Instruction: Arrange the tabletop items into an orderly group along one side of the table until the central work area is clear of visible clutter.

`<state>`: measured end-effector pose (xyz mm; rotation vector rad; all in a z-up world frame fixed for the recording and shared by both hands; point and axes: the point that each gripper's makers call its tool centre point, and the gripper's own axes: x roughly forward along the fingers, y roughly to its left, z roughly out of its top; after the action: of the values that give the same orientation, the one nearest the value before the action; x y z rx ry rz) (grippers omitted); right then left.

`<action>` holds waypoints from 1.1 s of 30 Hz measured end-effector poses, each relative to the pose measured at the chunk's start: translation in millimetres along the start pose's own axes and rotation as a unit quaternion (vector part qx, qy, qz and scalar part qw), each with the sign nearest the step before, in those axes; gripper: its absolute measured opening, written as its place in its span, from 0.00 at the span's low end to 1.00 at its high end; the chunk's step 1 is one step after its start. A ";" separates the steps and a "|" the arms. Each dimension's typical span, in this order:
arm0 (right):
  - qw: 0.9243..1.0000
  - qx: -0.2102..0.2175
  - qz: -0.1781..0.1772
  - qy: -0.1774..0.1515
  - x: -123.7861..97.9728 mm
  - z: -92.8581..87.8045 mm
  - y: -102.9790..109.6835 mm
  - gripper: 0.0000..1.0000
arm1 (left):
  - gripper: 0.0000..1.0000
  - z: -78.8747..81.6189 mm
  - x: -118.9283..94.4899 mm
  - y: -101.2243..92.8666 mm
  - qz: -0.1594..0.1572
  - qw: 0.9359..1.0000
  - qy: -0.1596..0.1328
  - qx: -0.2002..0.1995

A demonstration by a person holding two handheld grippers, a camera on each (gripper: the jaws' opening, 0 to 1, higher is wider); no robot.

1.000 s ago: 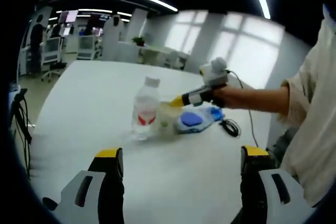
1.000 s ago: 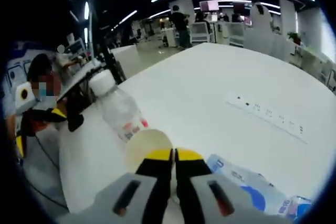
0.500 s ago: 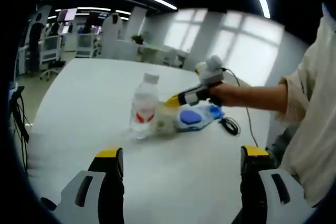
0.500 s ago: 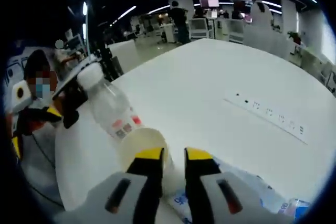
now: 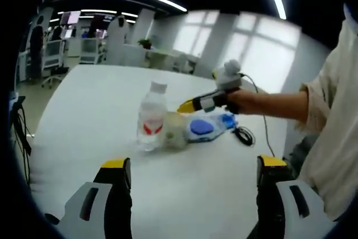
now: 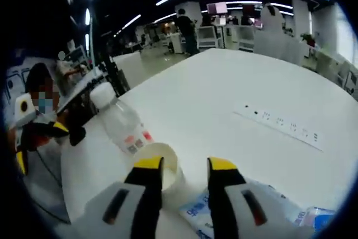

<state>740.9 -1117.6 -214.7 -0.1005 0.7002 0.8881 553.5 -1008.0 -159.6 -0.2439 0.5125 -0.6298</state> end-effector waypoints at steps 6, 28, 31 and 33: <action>1.000 0.005 -0.004 -0.012 -11.7 2.1 -0.9 0.40 | 0.90 1.9 -0.6 -5.1 -0.002 1.000 0.001 0.006; 0.998 -0.002 -0.018 -0.060 -76.8 2.9 8.1 0.63 | 0.91 21.6 -10.7 -33.3 -0.017 0.999 -0.015 0.039; 0.997 -0.002 -0.020 -0.071 -89.7 2.8 9.5 0.67 | 0.91 24.0 -11.3 -38.5 -0.020 0.999 -0.015 0.047; 0.997 -0.003 -0.022 -0.077 -99.5 1.5 9.9 0.67 | 0.91 25.8 -11.9 -43.2 -0.024 0.998 -0.017 0.053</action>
<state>691.9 -1178.1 -151.9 -0.0515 0.5497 0.8464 537.3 -1033.0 -117.3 -0.1665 0.4411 -0.6955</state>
